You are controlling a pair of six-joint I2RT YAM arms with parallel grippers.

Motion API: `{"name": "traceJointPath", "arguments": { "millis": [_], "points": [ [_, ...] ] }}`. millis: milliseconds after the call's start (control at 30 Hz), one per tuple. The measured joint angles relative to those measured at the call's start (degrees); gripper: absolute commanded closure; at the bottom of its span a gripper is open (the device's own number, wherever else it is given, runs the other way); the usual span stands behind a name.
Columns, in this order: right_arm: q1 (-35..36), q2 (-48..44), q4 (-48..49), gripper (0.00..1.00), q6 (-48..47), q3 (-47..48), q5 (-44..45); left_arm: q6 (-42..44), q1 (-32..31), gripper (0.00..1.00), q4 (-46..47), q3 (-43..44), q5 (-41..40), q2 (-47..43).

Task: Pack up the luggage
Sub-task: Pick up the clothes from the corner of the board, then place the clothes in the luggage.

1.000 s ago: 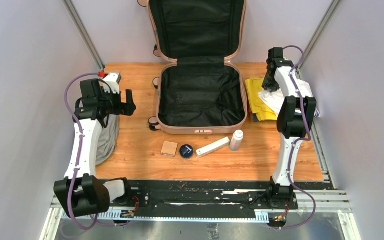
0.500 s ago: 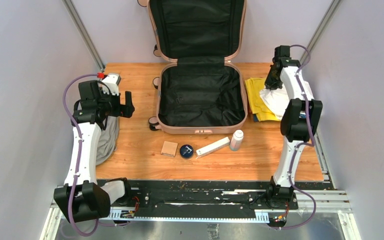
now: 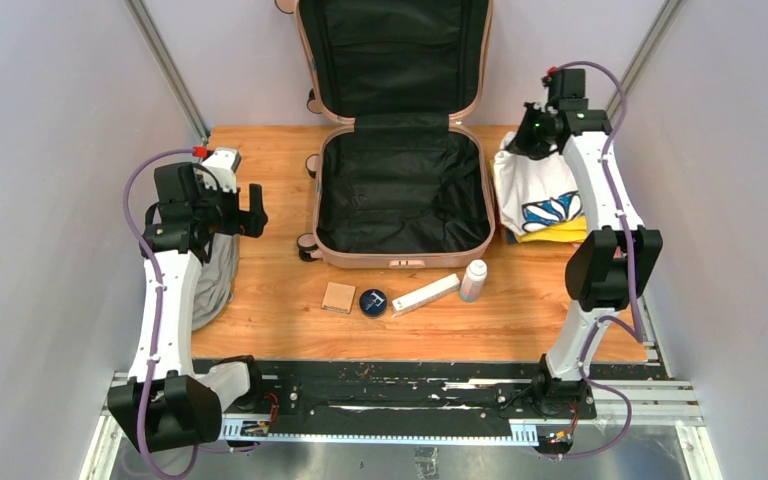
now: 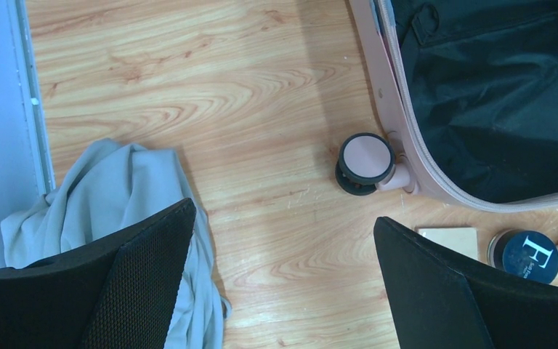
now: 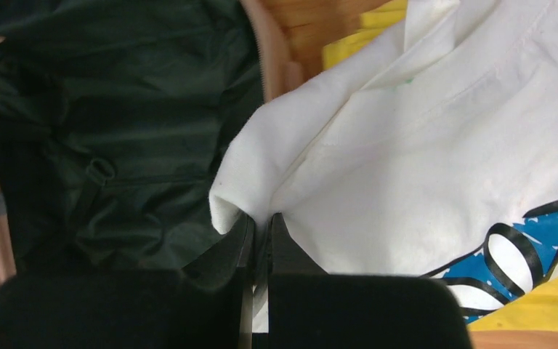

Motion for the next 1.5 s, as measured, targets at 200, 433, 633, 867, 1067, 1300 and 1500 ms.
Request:
{"name": "traceJointPath", "arguments": {
  "millis": [200, 433, 633, 867, 1067, 1300, 1500],
  "points": [
    [7.56, 0.2, -0.26, 1.0, -0.9, 0.09, -3.28, 0.15, 0.0, 0.0, -0.63, 0.0, -0.04, -0.26],
    [15.91, 3.56, -0.96, 1.0, -0.39, 4.5, -6.71, 0.68, 0.0, 0.0, -1.62, 0.02, -0.09, -0.63],
    [23.21, 8.26, -0.92, 1.0, 1.29, 10.45, -7.82, 0.96, 0.0, 0.0, -2.38, 0.02, -0.26, -1.05],
    [28.11, 16.24, 0.46, 1.0, 5.33, 14.75, -8.57, 1.57, 0.0, 0.0, -2.64, 0.02, -1.22, -1.27],
    [29.05, 24.26, 4.02, 1.0, 11.08, 15.61, -9.09, 2.49, 0.0, 0.0, -2.82, 0.02, -2.23, -2.21],
    [29.31, 30.64, 10.43, 1.0, 21.62, 19.28, -8.33, 2.62, 0.0, 0.0, -2.97, 0.02, -2.49, -2.54],
    [30.6, 34.71, 17.33, 1.0, 31.67, 22.99, -3.13, 2.6, 0.0, 0.0, -3.39, 0.02, -2.51, -2.73]
  ]
}}
